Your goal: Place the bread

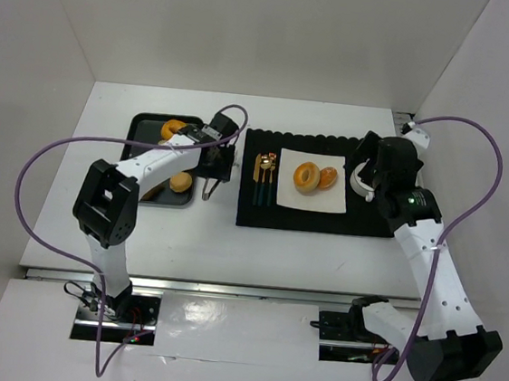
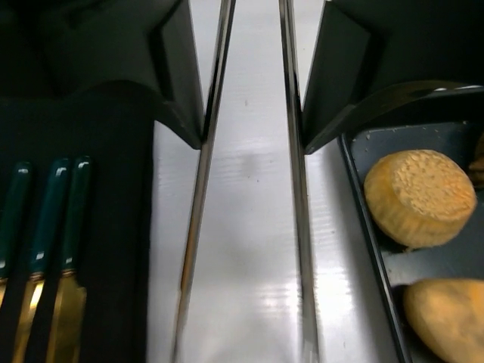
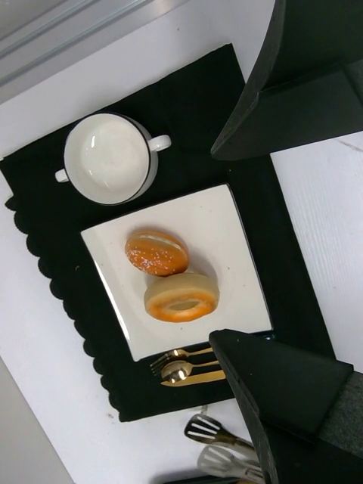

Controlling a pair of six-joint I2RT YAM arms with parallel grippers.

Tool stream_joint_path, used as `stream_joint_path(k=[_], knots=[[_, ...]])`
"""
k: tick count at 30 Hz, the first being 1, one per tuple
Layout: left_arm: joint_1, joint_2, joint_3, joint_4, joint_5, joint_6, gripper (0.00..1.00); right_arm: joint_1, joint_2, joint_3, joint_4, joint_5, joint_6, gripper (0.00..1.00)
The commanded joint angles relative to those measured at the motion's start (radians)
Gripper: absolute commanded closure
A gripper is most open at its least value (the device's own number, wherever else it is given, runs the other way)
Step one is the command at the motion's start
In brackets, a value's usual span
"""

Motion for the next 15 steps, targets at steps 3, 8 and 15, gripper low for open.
stream_joint_path(k=[3, 8, 15], knots=[[0.009, -0.062, -0.095, 0.069, 0.02, -0.052, 0.26, -0.003, 0.024, -0.001, 0.031, -0.015, 0.005, 0.0], [-0.011, -0.086, -0.107, 0.046, 0.039, -0.052, 0.25, -0.003, 0.058, -0.001, 0.049, -0.036, 0.005, 0.0], [-0.02, -0.125, -0.052, -0.005, 0.088, -0.027, 0.1, -0.003, 0.191, 0.034, 0.005, -0.049, 0.029, 0.0]])
